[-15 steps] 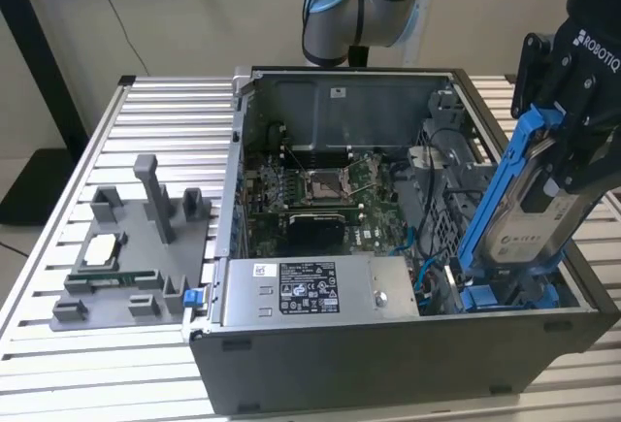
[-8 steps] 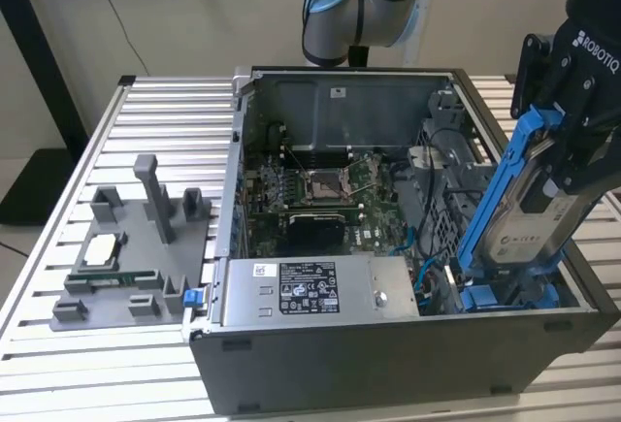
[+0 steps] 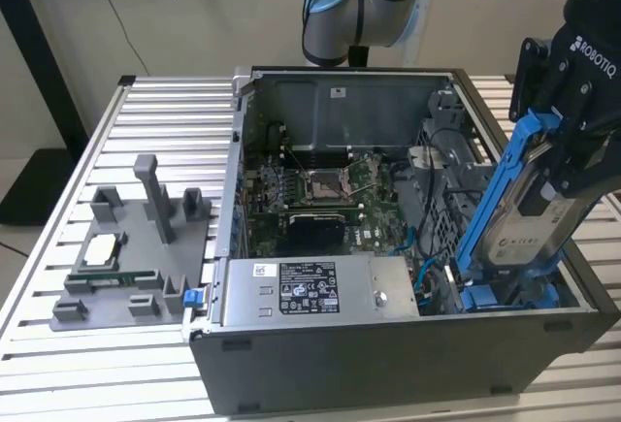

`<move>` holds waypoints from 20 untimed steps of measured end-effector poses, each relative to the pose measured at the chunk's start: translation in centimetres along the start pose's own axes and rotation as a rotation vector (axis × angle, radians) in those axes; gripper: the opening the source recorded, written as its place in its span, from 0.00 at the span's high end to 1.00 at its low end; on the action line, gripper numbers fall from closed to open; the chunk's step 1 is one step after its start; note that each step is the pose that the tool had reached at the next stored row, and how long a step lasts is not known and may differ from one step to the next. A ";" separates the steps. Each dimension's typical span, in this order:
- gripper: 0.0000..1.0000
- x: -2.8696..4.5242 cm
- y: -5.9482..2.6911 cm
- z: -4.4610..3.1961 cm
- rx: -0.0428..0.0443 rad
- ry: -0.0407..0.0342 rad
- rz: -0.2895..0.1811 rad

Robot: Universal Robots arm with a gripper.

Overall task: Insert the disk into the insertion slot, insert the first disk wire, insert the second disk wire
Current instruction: 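Insert the disk into the insertion slot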

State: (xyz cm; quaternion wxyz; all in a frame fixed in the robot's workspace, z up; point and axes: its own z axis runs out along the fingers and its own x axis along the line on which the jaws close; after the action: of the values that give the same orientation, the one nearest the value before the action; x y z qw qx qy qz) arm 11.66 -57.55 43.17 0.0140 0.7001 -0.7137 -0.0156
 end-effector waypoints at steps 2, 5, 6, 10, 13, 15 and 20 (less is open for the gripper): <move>1.00 0.00 -0.01 0.06 -0.0004 -0.0001 0.000; 1.00 0.00 -0.06 0.26 -0.0004 -0.0003 0.000; 1.00 0.00 -0.11 0.35 -0.0004 -0.0004 0.000; 1.00 -0.04 -0.36 0.79 -0.0006 -0.0023 0.000; 1.00 -0.09 -0.51 1.32 -0.0007 -0.0033 0.000; 1.00 -0.14 -0.52 1.57 -0.0007 -0.0042 0.000; 1.00 -0.31 -0.54 2.02 -0.0010 -0.0060 0.000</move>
State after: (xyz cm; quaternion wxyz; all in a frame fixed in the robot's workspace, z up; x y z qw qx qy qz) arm 12.12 -57.25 41.13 0.0121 0.7002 -0.7137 -0.0180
